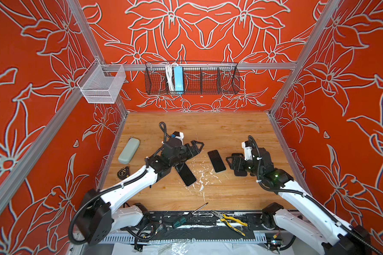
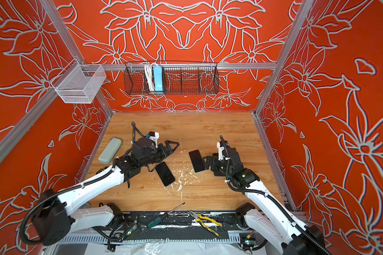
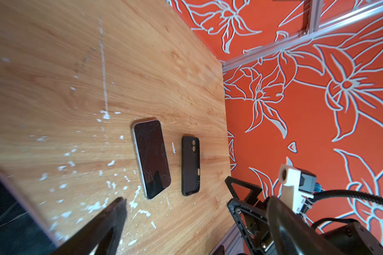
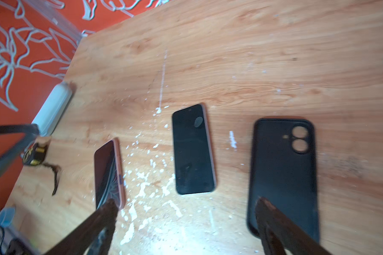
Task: Take the phone out of the phone case
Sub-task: Pick up the phone from the center of the table.
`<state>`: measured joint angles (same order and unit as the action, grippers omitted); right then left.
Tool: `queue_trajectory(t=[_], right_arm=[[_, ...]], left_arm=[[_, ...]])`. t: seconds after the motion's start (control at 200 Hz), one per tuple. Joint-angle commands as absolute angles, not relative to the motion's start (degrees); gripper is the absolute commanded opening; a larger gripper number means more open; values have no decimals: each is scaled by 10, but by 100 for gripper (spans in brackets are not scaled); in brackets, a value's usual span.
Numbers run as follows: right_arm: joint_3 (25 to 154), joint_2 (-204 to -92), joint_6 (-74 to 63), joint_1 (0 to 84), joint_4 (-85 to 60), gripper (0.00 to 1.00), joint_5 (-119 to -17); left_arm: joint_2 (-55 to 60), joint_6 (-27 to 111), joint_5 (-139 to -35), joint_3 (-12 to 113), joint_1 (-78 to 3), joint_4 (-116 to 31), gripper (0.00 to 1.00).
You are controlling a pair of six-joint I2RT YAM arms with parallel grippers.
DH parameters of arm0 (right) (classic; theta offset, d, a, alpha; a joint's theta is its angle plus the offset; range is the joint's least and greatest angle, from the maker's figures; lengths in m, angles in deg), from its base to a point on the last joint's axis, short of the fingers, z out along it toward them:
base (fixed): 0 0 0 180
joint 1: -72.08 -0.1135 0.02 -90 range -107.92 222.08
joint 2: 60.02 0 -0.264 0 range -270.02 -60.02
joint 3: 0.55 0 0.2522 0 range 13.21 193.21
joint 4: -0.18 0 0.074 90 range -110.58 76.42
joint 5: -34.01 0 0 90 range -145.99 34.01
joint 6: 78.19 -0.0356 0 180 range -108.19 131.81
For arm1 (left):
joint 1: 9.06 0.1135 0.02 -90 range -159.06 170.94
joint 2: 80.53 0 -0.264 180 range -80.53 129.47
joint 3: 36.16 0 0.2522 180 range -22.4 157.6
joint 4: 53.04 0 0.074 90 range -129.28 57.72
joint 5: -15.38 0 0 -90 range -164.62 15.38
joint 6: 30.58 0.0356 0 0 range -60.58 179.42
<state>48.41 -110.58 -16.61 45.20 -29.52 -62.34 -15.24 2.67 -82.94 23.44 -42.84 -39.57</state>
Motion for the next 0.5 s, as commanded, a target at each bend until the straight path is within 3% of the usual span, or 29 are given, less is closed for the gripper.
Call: queue_trajectory(t=[0.0,0.225,0.49], right_arm=[[513,-1126,-164,409,-323,97,-571],[594,-1223,-141,296,-350,98,-504],[678,-1329,-68,204,-364,98,-452]], left_arm=[[-232,67,-803,227,-404,-238,97],[-361,113,-795,234,-356,-82,97],[-375,125,-849,196,-313,-69,97]])
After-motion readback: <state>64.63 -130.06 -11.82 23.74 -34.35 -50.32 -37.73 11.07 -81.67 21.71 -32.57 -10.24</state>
